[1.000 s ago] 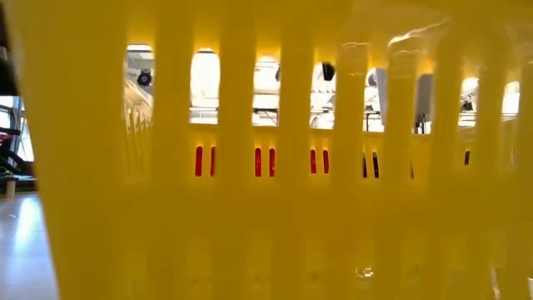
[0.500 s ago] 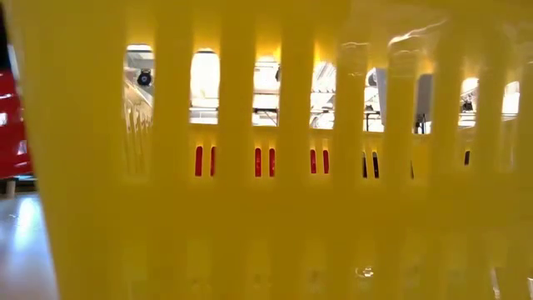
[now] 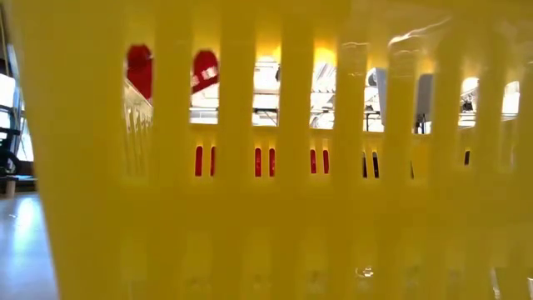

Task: Stack baskets by color
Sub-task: Stack the bottom red bin on the top red bin

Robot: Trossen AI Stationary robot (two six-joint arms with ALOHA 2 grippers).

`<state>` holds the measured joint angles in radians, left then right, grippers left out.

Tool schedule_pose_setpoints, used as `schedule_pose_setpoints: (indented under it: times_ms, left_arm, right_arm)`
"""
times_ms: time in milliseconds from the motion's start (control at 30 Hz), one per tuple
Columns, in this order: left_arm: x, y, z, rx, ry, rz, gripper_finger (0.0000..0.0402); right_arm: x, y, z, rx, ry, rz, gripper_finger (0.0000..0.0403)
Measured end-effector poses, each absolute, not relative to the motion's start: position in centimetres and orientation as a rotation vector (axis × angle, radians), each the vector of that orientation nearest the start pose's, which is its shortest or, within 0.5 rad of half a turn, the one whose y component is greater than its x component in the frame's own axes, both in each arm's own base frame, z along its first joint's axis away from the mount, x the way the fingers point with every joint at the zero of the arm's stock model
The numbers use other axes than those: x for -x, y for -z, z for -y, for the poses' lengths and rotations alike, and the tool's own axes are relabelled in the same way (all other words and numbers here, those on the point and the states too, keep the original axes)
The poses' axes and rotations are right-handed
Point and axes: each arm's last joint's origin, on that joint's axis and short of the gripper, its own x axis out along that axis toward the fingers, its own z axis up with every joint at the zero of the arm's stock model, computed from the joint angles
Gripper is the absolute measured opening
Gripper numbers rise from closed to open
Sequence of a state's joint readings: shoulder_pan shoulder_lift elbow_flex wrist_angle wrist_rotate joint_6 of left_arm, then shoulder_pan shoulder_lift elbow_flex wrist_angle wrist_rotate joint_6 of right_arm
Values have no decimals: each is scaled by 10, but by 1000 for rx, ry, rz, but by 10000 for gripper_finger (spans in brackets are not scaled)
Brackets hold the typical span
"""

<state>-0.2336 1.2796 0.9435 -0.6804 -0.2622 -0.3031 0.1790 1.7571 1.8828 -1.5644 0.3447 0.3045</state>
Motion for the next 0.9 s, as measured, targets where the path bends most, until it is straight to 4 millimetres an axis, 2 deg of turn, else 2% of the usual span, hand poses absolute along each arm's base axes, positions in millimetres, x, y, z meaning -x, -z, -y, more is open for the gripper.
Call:
schedule_pose_setpoints:
  times_ms: [233,533,733,900]
  left_arm:
    - [-255,-285,24,-54,-181,-876,0]
    - [-277,-324,-7,-120,-149,-721,0]
    - [-289,-327,-23,-74,-89,-773,0]
    - [-301,-314,-34,-28,-72,-885,0]
  right_arm:
    - [-298,-376,-48,104,465,-1239,96]
    - [-298,-379,-45,142,616,-1149,96]
    - [-298,-379,-44,120,639,-1139,96]
    - [-298,-379,-45,69,665,-1124,96]
